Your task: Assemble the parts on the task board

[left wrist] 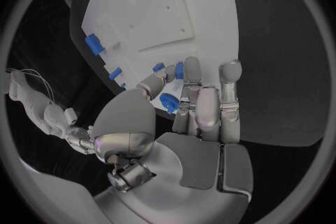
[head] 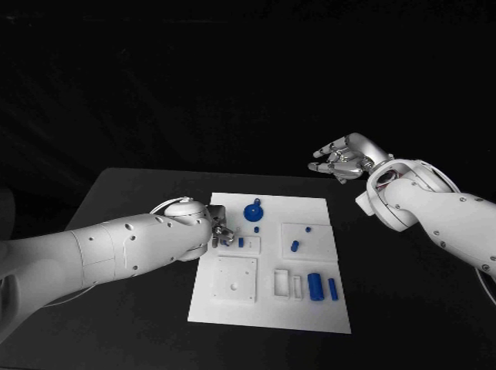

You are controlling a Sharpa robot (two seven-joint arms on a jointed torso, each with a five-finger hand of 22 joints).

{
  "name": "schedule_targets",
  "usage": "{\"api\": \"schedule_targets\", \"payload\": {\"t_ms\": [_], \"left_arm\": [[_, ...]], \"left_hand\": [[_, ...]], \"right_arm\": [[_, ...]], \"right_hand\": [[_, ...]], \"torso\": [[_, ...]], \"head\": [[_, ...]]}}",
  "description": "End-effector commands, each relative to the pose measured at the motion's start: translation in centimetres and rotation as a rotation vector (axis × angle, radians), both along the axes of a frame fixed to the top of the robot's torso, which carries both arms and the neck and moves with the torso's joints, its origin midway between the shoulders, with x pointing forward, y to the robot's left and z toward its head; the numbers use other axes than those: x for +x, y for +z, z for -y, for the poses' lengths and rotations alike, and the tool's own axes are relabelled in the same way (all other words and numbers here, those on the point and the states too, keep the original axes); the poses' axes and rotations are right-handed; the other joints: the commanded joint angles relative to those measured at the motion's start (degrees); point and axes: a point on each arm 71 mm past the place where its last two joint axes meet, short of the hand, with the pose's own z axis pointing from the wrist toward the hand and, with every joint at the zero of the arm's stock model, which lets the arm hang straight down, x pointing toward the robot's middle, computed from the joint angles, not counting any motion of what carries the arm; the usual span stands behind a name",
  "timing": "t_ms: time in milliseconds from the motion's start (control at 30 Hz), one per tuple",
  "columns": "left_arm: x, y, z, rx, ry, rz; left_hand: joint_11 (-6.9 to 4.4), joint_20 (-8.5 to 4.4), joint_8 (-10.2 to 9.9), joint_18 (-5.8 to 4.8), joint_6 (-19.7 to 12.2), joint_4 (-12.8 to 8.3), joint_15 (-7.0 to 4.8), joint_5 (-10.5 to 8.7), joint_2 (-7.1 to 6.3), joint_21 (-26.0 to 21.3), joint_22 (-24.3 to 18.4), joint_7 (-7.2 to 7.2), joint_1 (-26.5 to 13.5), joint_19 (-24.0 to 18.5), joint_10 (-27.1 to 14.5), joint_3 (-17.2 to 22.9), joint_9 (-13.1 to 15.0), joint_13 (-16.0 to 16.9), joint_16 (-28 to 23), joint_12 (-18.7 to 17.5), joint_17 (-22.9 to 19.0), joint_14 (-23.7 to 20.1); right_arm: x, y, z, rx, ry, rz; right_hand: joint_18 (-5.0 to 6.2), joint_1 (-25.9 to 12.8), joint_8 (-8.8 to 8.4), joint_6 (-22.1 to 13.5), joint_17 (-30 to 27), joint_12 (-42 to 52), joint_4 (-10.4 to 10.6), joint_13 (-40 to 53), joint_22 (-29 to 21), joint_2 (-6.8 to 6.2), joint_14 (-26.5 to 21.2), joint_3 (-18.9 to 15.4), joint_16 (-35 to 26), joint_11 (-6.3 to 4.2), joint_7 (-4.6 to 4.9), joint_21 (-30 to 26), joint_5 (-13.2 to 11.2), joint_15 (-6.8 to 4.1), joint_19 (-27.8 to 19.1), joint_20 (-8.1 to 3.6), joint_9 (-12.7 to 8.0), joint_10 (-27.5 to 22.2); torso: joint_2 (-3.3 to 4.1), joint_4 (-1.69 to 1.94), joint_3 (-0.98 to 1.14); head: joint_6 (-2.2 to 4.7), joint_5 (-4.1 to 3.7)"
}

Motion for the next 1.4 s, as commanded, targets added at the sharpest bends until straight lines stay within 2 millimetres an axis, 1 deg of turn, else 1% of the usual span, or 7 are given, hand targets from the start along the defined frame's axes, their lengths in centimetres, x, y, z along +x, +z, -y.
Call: {"api": "schedule_targets", "payload": {"t_ms": [33,700,767,967,1100,1233,1400], "left_arm": [[-0.41,-0.74,0.43,0.003,-0.017,-0.064],[-0.27,-0.95,1.18,0.01,-0.03,-0.096],[-0.26,-0.95,1.21,0.01,-0.031,-0.096],[-0.18,-0.9,1.22,0.011,-0.03,-0.086],[-0.09,-0.83,1.2,0.008,-0.024,-0.073],[0.01,-0.77,1.13,0.005,-0.018,-0.063],[0.12,-0.74,0.82,0.009,-0.005,-0.055]], "left_hand": [[-4.24,0.1,-0.22,1.06,7.73,0.16,-2.6,-0.56,2.14,-0.04,1.01,-7.42,0.84,-0.34,4.58,-0.53,0.06,0.12,0.29,-0.15,0.11,2.73],[-4.32,0.58,-1.26,1.28,9.25,1.38,-2.33,-2.14,3.46,0.45,1.13,-7.78,0.26,-0.15,5.49,-3.13,0.19,1.05,1.23,-0.64,1.73,2.96],[-4.26,0.58,-1.51,1.26,9.44,2.08,-2.36,1.38,4.53,0.29,1.07,-7.75,1.52,-0.23,5.55,-8.57,0.3,1.19,1.17,-0.79,1.76,2.94],[-4.28,0.64,-1.94,1.33,9.45,2.13,-2.34,0.79,4.86,0.2,1.07,-7.76,1.87,-0.19,5.49,-9.82,0.15,1.32,1.02,-0.91,1.6,2.92],[-4.25,0.7,-2.09,1.42,9.2,3.02,-2.33,-1.75,4.67,-0.11,0.98,-7.76,1.92,-0.22,5.31,-10.93,0.17,1.36,0.59,-1.03,1.06,2.85],[-4.23,0.65,-1.99,1.42,8.69,4.23,-2.38,-2.32,3.74,-0.48,0.96,-7.71,2.32,-0.15,5.02,-11.96,0.21,1.43,0.13,-1.08,0.45,2.8],[-4.28,0.47,-1.8,1.25,8.09,7.0,-2.51,-4.33,0.81,-1.01,0.95,-7.81,2.58,-0.03,4.66,-14.94,0.03,1.36,-0.46,-1.13,-0.26,2.72]], "right_arm": [[-0.04,-0.02,-0.19,-0.001,0.015,-0.001],[-0.06,-0.03,-0.32,-0.002,0.019,-0.004],[-0.07,-0.03,-0.32,-0.002,0.019,-0.004],[-0.08,-0.02,-0.35,-0.001,0.019,-0.004],[-0.08,-0.02,-0.36,-0.001,0.02,-0.004],[-0.08,-0.02,-0.34,0.0,0.02,-0.005],[-0.09,-0.02,-0.27,-0.001,0.019,-0.005]], "right_hand": [[0.12,-0.24,-0.1,0.46,-0.08,0.15,-0.06,-0.06,0.07,0.11,0.04,0.43,0.31,-0.2,0.06,0.03,0.26,-0.23,0.42,-0.14,-0.07,0.21],[0.12,-0.25,-0.1,0.44,-0.07,0.12,-0.27,-0.07,0.09,0.1,0.04,0.7,0.31,-0.21,0.08,-0.02,0.62,-0.24,0.41,-0.15,-0.08,0.2],[0.12,-0.25,-0.1,0.44,-0.07,0.12,-0.27,-0.07,0.09,0.1,0.04,0.7,0.31,-0.21,0.08,-0.02,0.62,-0.24,0.41,-0.15,-0.08,0.2],[0.12,-0.25,-0.1,0.44,-0.07,0.12,-0.27,-0.07,0.09,0.1,0.04,0.7,0.31,-0.21,0.08,-0.02,0.62,-0.24,0.41,-0.15,-0.08,0.2],[0.12,-0.25,-0.1,0.44,-0.07,0.12,-0.27,-0.07,0.09,0.1,0.04,0.7,0.31,-0.21,0.08,-0.02,0.62,-0.24,0.41,-0.15,-0.08,0.2],[0.11,-0.54,-0.11,0.42,-0.08,0.11,-0.42,-0.08,0.09,0.08,0.01,0.92,0.29,-0.2,0.07,-0.09,0.63,-0.23,0.4,-0.15,-0.08,0.2],[0.11,-0.55,-0.11,0.42,-0.08,0.11,-0.42,-0.08,0.09,0.08,0.01,0.92,0.29,-0.2,0.07,-0.1,0.63,-0.23,0.4,-0.14,-0.08,0.2]], "torso": [[0.01,0.01,0.02],[0.02,-0.02,0.02],[0.0,-0.01,-0.01],[0.0,-0.03,-0.03],[0.03,-0.01,-0.02],[0.05,-0.03,-0.04],[0.01,-0.03,-0.03]], "head": [[0.03,0.12],[-0.05,0.1],[-0.02,0.12],[0.05,0.13],[0.07,0.04],[0.08,0.06],[0.05,0.03]]}}
